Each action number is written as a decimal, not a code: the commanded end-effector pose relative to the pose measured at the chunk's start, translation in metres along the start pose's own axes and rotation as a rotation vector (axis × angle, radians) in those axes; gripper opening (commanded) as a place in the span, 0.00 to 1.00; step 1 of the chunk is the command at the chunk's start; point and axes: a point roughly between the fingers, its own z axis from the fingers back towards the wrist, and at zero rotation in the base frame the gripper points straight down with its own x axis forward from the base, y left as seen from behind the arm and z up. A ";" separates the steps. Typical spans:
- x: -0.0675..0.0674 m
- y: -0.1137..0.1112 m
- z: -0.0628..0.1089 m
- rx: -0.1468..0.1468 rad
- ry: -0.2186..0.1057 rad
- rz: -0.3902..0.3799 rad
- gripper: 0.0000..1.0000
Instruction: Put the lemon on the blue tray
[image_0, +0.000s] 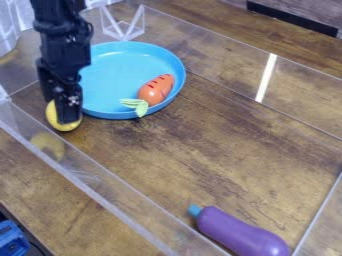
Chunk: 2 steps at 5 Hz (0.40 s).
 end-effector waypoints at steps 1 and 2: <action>0.002 0.013 0.003 0.026 -0.038 0.016 1.00; 0.000 0.014 -0.004 0.018 -0.045 0.028 1.00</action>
